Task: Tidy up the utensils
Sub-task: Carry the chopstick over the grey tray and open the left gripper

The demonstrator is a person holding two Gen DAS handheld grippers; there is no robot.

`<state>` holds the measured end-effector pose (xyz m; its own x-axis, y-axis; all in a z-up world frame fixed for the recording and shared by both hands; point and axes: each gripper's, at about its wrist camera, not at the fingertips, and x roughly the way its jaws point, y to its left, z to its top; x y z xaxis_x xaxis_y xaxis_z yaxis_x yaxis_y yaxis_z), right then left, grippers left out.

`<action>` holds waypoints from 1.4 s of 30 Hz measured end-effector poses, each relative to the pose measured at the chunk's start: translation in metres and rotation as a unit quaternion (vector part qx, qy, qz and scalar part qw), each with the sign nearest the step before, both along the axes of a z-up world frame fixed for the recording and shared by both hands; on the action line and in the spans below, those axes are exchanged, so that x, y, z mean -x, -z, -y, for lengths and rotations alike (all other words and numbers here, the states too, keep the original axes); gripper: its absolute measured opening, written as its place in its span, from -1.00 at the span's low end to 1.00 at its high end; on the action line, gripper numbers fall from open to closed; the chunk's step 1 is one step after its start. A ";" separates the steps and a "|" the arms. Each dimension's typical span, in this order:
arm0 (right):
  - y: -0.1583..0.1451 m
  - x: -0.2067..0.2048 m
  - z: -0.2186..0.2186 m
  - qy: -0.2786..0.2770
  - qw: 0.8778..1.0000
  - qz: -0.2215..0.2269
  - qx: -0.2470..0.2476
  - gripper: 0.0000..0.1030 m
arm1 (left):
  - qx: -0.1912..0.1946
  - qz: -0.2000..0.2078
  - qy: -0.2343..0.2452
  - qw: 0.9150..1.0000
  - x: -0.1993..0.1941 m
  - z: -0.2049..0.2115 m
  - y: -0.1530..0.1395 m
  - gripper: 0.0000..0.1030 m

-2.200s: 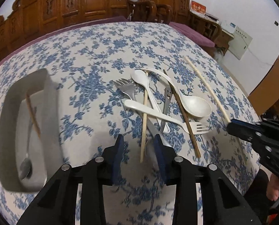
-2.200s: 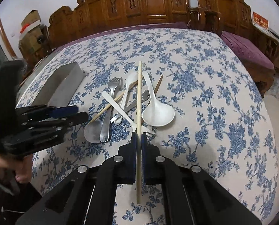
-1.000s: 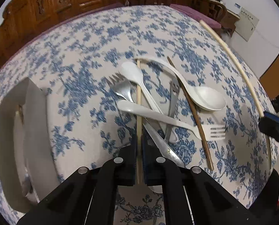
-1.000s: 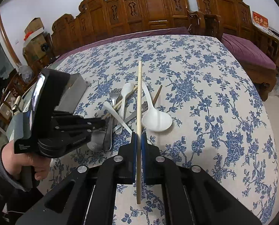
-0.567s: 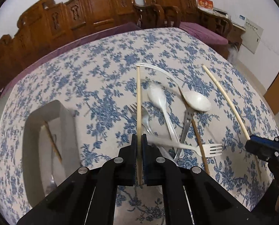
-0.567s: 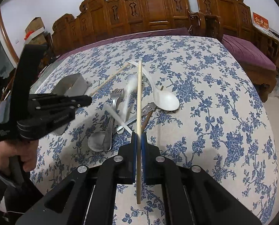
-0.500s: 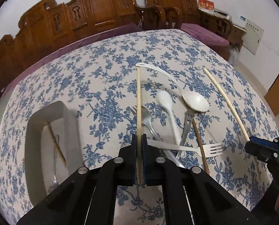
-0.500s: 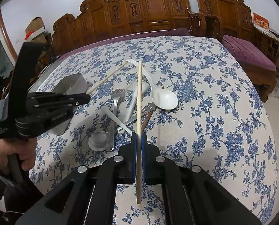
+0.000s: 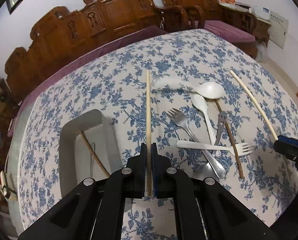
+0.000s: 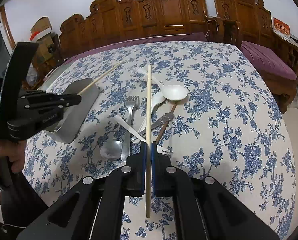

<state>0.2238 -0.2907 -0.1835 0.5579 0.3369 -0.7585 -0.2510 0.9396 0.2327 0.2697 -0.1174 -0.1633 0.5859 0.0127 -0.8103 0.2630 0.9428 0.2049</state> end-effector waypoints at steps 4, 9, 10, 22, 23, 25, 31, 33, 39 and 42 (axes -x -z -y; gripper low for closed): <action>-0.005 0.002 -0.002 -0.004 1.000 0.005 -0.001 -0.88 | 0.007 0.018 0.006 1.000 0.009 -0.001 -0.019 -0.92; -0.009 0.004 -0.005 -0.006 1.000 0.010 -0.001 -0.88 | 0.018 0.032 0.005 0.999 0.019 -0.003 -0.035 -0.92; -0.009 0.004 -0.006 -0.007 1.000 0.010 -0.002 -0.88 | 0.023 0.034 0.004 0.999 0.021 -0.006 -0.038 -0.92; -0.013 0.002 -0.032 -0.018 1.000 0.014 0.004 -0.88 | 0.072 0.040 -0.011 0.997 0.036 -0.051 -0.041 -0.92; -0.014 0.000 -0.035 -0.020 1.000 0.013 0.004 -0.88 | 0.076 0.039 -0.014 0.996 0.036 -0.057 -0.040 -0.92; -0.014 -0.004 -0.043 -0.023 1.000 0.013 0.007 -0.88 | 0.083 0.038 -0.020 0.996 0.036 -0.068 -0.038 -0.92; -0.017 -0.012 -0.069 -0.038 0.999 0.014 0.012 -0.88 | 0.098 0.031 -0.042 0.994 0.033 -0.101 -0.026 -0.92; -0.018 -0.015 -0.078 -0.045 0.999 0.015 0.014 -0.88 | 0.104 0.028 -0.049 0.993 0.033 -0.112 -0.022 -0.92; -0.016 -0.022 -0.113 -0.070 0.997 0.012 0.019 -0.88 | 0.108 0.015 -0.065 0.992 0.030 -0.137 -0.005 -0.92; -0.015 -0.025 -0.128 -0.079 0.997 0.009 0.022 -0.88 | 0.111 0.007 -0.075 0.991 0.028 -0.148 0.004 -0.92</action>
